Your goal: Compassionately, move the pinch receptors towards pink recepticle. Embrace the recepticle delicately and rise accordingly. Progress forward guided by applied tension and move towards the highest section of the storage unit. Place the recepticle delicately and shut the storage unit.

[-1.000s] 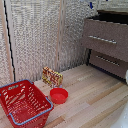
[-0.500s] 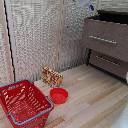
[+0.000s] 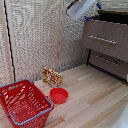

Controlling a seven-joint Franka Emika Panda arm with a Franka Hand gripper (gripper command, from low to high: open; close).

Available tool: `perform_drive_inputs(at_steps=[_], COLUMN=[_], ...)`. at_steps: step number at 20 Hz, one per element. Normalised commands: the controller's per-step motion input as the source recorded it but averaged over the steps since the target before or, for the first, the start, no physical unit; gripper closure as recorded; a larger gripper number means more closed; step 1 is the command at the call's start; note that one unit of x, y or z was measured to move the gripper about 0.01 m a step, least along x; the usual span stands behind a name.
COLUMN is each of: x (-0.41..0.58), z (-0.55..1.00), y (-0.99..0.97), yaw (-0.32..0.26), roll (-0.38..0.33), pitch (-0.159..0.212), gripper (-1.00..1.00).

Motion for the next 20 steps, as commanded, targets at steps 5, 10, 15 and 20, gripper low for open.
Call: perform_drive_inputs(at_steps=[5,10,15,20], x=[-0.512,-0.582,-0.009,0.13], z=[-0.37,-0.21,-0.2,-0.19], y=[0.06,0.0,-0.03,-0.02], yaw=[0.136,0.156,0.259,0.275], roll=[-0.287,-0.288,-0.231,-0.203], pitch=[0.043,0.011,-0.02,-0.074], gripper=[-1.0,-1.0,-1.0,-1.0])
